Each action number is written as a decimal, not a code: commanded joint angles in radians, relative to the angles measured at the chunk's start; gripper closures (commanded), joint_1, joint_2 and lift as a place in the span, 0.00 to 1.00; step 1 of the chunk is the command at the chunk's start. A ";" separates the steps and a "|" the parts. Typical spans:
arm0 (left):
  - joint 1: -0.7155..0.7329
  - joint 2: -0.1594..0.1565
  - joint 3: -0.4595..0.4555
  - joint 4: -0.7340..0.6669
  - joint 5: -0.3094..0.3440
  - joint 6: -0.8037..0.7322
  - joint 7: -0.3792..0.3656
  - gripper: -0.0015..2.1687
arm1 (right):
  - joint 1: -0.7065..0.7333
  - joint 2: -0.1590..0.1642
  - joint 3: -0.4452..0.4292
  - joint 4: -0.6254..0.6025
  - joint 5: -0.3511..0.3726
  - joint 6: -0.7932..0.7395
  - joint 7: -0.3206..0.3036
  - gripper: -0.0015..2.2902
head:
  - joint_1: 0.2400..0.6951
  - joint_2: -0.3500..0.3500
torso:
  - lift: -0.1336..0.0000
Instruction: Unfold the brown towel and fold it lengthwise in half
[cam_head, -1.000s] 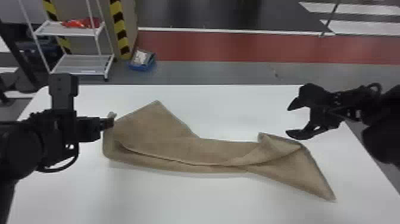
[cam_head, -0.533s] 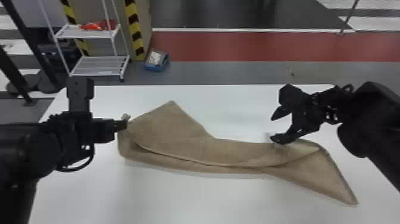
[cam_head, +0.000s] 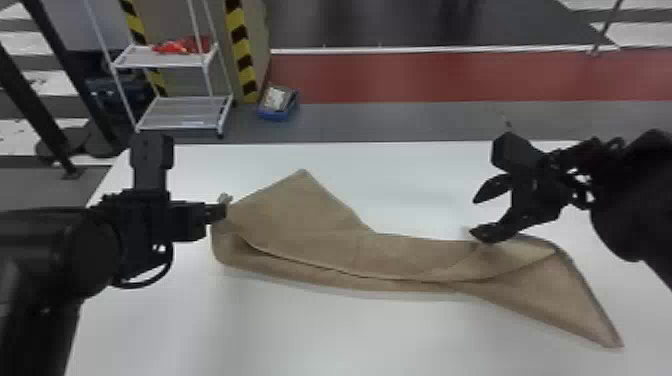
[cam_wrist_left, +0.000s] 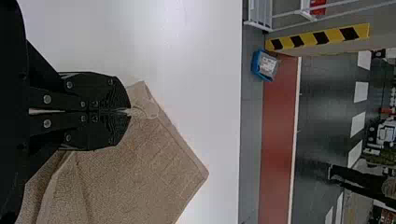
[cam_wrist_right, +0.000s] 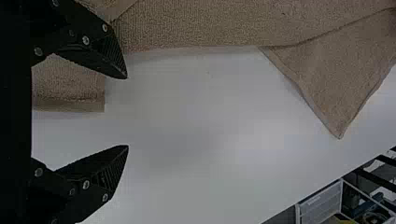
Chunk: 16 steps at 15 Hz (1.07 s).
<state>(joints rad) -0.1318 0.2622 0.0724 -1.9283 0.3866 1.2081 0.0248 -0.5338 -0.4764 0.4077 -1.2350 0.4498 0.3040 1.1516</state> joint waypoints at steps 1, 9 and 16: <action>0.004 0.000 0.000 0.000 0.002 0.000 0.000 0.66 | 0.014 -0.008 -0.003 -0.009 -0.002 0.018 0.016 0.18 | 1.00 0.55 | 0.08; 0.009 0.005 0.000 -0.001 0.002 0.000 -0.002 0.66 | 0.020 -0.030 -0.035 0.008 0.000 0.048 0.022 0.18 | 1.00 0.52 | 0.08; 0.020 0.006 0.003 -0.001 0.002 -0.003 -0.006 0.66 | 0.000 0.012 -0.027 0.089 0.013 0.045 0.022 0.23 | 1.00 0.50 | 0.08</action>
<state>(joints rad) -0.1150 0.2681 0.0747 -1.9297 0.3881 1.2076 0.0183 -0.5318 -0.4716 0.3793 -1.1527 0.4624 0.3494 1.1735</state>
